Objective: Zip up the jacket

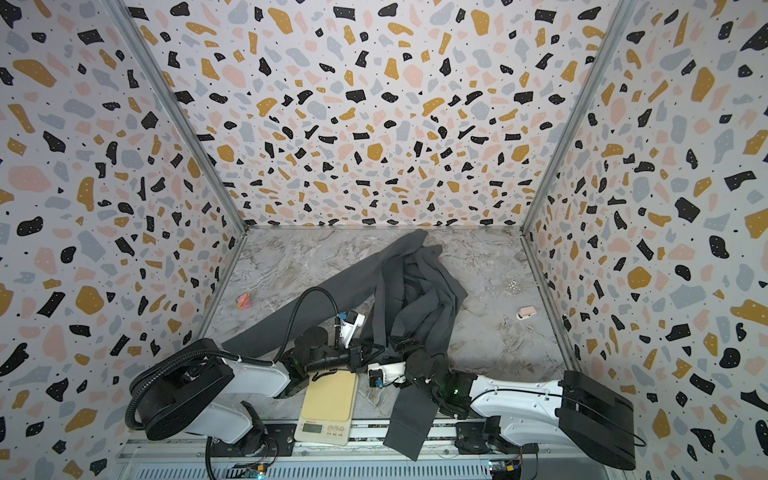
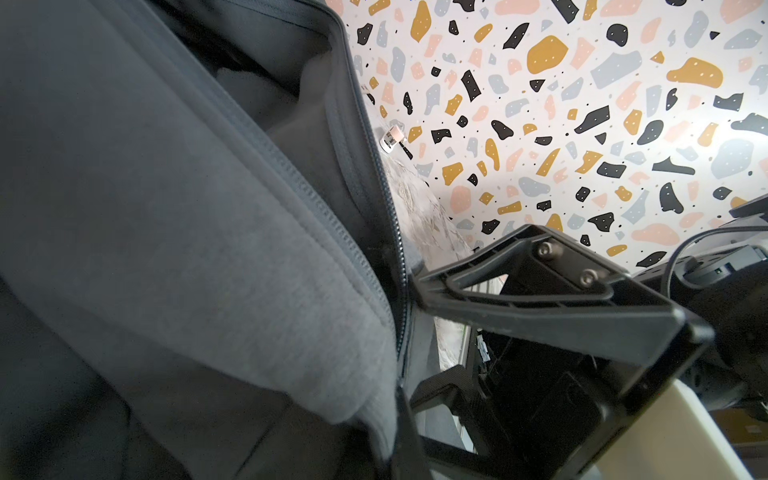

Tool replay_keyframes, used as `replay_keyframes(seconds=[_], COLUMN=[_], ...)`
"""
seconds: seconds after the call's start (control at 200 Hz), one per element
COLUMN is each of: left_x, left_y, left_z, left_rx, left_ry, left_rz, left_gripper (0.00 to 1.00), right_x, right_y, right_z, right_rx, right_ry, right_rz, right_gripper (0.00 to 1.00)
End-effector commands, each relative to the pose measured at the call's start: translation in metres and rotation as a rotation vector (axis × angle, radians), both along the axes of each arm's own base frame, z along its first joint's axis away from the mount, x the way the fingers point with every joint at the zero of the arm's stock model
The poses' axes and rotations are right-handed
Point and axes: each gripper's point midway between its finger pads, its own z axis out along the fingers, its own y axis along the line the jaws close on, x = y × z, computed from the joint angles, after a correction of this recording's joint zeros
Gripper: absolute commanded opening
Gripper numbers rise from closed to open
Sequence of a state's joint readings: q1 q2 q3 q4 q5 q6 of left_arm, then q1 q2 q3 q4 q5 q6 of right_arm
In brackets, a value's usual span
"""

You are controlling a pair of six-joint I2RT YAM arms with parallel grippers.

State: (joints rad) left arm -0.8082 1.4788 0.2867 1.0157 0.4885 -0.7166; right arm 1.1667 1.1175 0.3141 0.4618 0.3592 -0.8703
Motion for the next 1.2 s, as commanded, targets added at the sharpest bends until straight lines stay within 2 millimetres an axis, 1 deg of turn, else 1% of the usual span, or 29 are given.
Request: replay_keyframes(seconds=[0.0, 0.155, 0.616, 0.731, 0.786, 0.986, 1.197], left_x=[-0.003, -0.003, -0.002, -0.002, -0.002, -0.001, -0.002], left_y=[0.000, 0.000, -0.002, -0.003, -0.003, -0.003, -0.003], left_z=[0.008, 0.008, 0.007, 0.006, 0.006, 0.003, 0.002], left_rx=[-0.016, -0.017, -0.011, -0.008, -0.006, 0.000, 0.002], left_ry=[-0.046, -0.046, -0.046, -0.045, -0.044, -0.039, -0.039], left_rz=[-0.015, -0.014, -0.017, -0.019, -0.019, -0.018, -0.017], left_gripper=[0.00, 0.00, 0.00, 0.00, 0.00, 0.00, 0.00], right_x=[0.006, 0.007, 0.006, 0.005, 0.005, 0.003, 0.001], right_y=[0.005, 0.008, 0.005, 0.004, 0.004, 0.003, 0.004], right_z=[0.016, 0.021, 0.031, 0.031, 0.031, 0.023, 0.024], right_rx=[0.043, 0.060, 0.104, 0.106, 0.108, 0.090, 0.104], right_ry=[-0.044, -0.055, -0.038, -0.025, -0.015, 0.034, 0.052], right_rz=[-0.016, -0.011, -0.014, -0.010, -0.012, 0.000, 0.011], right_gripper=[0.74, 0.74, 0.69, 0.68, 0.65, 0.57, 0.56])
